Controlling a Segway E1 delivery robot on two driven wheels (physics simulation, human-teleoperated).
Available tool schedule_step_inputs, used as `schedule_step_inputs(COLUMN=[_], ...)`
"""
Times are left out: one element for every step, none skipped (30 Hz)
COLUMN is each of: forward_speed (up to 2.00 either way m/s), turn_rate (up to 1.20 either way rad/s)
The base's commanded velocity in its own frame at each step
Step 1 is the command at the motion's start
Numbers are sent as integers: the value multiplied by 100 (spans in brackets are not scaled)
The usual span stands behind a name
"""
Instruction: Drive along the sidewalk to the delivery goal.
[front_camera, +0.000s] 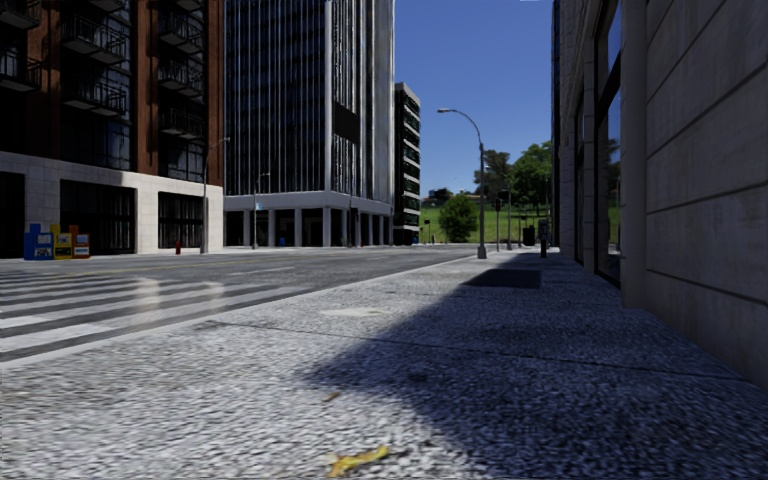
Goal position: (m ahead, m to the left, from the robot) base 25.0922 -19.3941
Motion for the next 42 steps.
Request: schedule_step_inputs(forward_speed=[200,200,200,200,200,200,200,200,200,200,200,200,200,200,200,200,200,200,200,200,200,200,200,200,200,200,200,200,200,200,200,200,200,200,200,200,200,200,200,200,200,200], turn_rate=[-25,-25,-25,-25,-25,-26,-26,-26,-29,-32,-32,-34,-36,-36,-36,-36,-36,-36,-36,-36,-36,-36,-36,-36,-36,-36,-36,-36,-36,-36,-36,-36,-36,-36,-36,-36,-36,-36,-36,-36,-36,-36])
